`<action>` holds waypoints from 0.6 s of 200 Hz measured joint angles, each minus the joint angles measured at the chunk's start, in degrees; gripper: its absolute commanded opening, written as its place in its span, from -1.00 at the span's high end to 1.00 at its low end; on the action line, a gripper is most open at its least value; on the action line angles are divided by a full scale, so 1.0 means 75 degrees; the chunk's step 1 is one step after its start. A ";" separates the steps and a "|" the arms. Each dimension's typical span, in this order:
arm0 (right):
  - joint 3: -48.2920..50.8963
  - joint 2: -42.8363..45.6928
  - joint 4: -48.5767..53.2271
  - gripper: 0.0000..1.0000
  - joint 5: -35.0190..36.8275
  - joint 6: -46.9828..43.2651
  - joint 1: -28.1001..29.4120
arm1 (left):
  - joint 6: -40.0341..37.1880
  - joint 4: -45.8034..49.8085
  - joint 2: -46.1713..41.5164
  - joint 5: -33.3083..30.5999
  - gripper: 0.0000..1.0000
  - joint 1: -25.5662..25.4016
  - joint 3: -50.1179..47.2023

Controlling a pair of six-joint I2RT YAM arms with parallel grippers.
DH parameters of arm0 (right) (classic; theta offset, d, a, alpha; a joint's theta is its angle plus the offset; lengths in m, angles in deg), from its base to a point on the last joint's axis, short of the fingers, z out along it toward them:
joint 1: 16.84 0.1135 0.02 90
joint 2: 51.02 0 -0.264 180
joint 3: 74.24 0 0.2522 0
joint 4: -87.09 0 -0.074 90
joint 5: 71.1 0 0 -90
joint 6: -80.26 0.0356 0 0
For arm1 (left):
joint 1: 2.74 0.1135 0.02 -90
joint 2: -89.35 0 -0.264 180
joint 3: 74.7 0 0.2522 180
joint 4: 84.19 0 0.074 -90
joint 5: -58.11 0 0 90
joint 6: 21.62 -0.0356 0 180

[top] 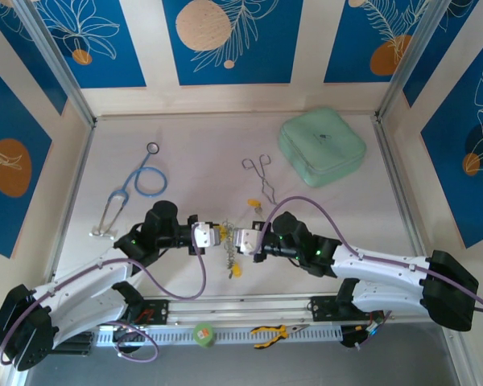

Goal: Put the keys on the keyring

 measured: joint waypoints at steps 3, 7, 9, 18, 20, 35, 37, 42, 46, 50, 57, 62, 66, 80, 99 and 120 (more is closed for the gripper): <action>0.0000 0.0000 0.0000 1.00 -0.0055 0.0003 -0.0029 | 0.0023 0.0000 0.0000 0.0000 0.88 0.0000 0.0000; 0.0000 -0.0003 0.0000 1.00 -0.0154 0.0061 -0.0079 | 0.0047 0.0000 0.0000 0.0000 0.74 0.0000 0.0000; 0.0000 0.0000 0.0000 1.00 -0.0204 0.0058 -0.0105 | 0.0076 0.0000 0.0000 0.0000 0.65 0.0000 0.0000; 0.0000 0.0006 0.0003 1.00 -0.0420 0.0157 -0.0221 | 0.0114 -0.0009 0.0000 0.0000 0.29 0.0000 0.0000; 0.0000 0.0006 0.0006 1.00 -0.0460 0.0201 -0.0254 | 0.0149 -0.0012 -0.0003 -0.0006 0.23 0.0000 0.0000; 0.0000 0.0009 0.0073 1.00 -0.0828 0.0376 -0.0493 | 0.0361 -0.0015 -0.0009 -0.0061 -0.03 0.0000 0.0000; 0.0000 0.0009 0.0085 1.00 -0.0871 0.0388 -0.0525 | 0.0428 -0.0012 -0.0009 -0.0076 -0.05 0.0000 0.0000; 0.0000 0.0009 0.0117 1.00 -0.0997 0.0460 -0.0606 | 0.0530 -0.0003 -0.0017 -0.0125 -0.11 0.0000 0.0000; 0.0000 0.0009 0.0137 1.00 -0.1096 0.0498 -0.0670 | 0.0551 -0.0006 -0.0026 -0.0178 -0.15 0.0000 0.0000; 0.0000 0.0009 0.0166 1.00 -0.1201 0.0542 -0.0726 | 0.0688 -0.0003 -0.0038 -0.0227 -0.19 0.0003 0.0000; 0.0000 0.0009 0.0204 1.00 -0.1361 0.0609 -0.0807 | 0.0866 -0.0003 -0.0076 -0.0338 -0.23 0.0035 0.0000; 0.0000 0.0009 0.0227 1.00 -0.1478 0.0664 -0.0857 | 0.1020 -0.0009 -0.0114 -0.0417 -0.26 0.0073 0.0000; 0.0000 0.0009 0.0236 1.00 -0.1556 0.0670 -0.0889 | 0.1110 -0.0020 -0.0140 -0.0469 -0.28 0.0111 0.0000; 0.0000 0.0009 0.0268 1.00 -0.1877 0.0810 -0.1020 | 0.1530 -0.0032 -0.0236 -0.0606 -0.28 0.0262 0.0000; -0.0003 0.0009 0.0309 1.00 -0.2250 0.0997 -0.1198 | 0.1955 0.0006 -0.0356 -0.0632 -0.18 0.0463 0.0000; -0.0044 0.0006 0.0379 1.00 -0.2600 0.1218 -0.1381 | 0.2171 0.0067 -0.0641 -0.0495 0.03 0.0504 -0.0015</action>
